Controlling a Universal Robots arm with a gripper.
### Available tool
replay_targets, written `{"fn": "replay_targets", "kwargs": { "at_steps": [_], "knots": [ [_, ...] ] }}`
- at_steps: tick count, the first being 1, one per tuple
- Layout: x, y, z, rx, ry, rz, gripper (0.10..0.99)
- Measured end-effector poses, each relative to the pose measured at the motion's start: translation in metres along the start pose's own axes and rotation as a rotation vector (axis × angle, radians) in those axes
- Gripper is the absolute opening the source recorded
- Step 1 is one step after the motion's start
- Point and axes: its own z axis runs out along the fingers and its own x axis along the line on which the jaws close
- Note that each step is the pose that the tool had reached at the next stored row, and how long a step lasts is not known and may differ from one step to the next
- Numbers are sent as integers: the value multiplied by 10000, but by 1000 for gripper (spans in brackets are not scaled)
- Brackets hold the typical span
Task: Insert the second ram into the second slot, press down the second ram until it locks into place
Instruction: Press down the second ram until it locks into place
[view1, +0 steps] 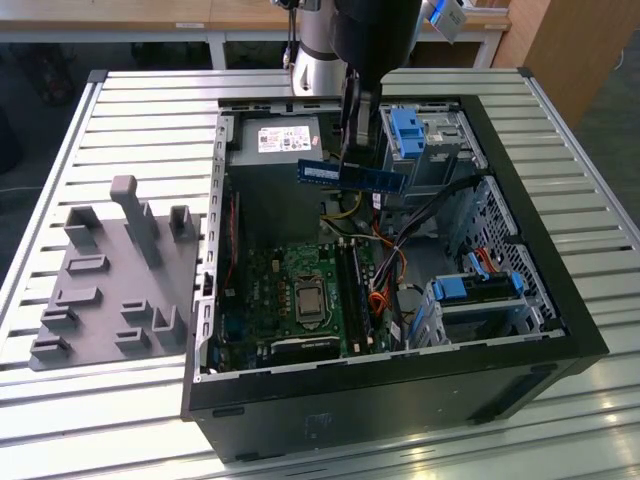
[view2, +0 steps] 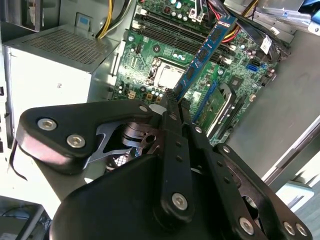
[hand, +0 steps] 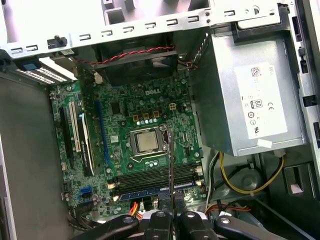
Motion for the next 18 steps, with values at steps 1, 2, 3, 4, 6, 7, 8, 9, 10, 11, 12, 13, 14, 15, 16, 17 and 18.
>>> {"fn": "replay_targets", "kwargs": {
  "at_steps": [1,2,3,4,6,7,8,9,10,11,12,13,14,15,16,17,18],
  "knots": [
    [0,0,0,0,-2,26,137],
    [0,0,0,1,-3,53,137],
    [0,0,0,1,-3,78,137],
    [0,0,0,2,-4,103,137],
    [0,0,0,2,-6,151,137],
    [0,0,0,3,-8,176,137],
    [0,0,0,3,-8,200,137],
    [0,0,0,4,-9,224,137],
    [0,0,0,4,-10,248,137],
    [0,0,0,4,-10,272,137],
    [0,0,0,5,-12,296,137],
    [0,0,0,5,-13,320,137],
    [0,0,0,6,-14,342,137],
    [0,0,0,6,-14,367,137],
    [0,0,0,6,-15,390,137],
    [0,0,0,7,-16,413,137],
    [0,0,0,7,-17,436,137]
  ]
}}
